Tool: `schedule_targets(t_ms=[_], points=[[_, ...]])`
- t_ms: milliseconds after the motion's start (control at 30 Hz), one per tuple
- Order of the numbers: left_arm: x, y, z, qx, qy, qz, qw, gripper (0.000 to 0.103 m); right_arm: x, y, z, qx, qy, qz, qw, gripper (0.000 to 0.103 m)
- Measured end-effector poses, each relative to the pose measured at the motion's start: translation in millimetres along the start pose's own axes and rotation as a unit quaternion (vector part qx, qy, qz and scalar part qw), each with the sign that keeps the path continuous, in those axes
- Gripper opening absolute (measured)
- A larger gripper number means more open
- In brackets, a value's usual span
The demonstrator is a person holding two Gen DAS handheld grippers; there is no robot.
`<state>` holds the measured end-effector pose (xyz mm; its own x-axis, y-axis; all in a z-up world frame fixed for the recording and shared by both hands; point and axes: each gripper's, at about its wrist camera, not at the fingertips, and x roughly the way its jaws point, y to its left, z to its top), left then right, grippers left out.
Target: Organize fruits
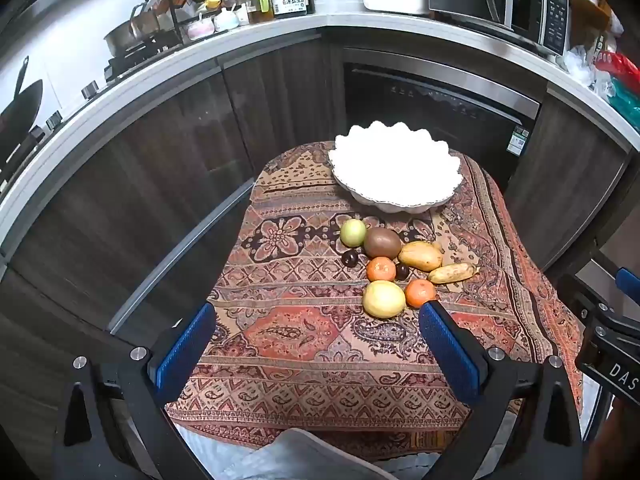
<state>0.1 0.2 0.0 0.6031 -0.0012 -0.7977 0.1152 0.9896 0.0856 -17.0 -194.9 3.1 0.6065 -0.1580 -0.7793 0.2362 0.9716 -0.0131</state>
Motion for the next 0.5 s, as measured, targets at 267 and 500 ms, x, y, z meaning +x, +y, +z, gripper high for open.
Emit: schedule_targets(t_ms=[267, 500], points=[[-0.7, 3.5, -3.5, -0.001, -0.005, 0.000, 1.0000, 0.103, -2.9, 0.2, 0.7, 0.001, -0.003, -0.001, 1.000, 0.102], [-0.6, 1.2, -1.8, 0.000, -0.005, 0.001, 1.0000, 0.103, -2.0, 0.7, -0.8, 0.000, -0.007, 0.000, 1.000, 0.101]])
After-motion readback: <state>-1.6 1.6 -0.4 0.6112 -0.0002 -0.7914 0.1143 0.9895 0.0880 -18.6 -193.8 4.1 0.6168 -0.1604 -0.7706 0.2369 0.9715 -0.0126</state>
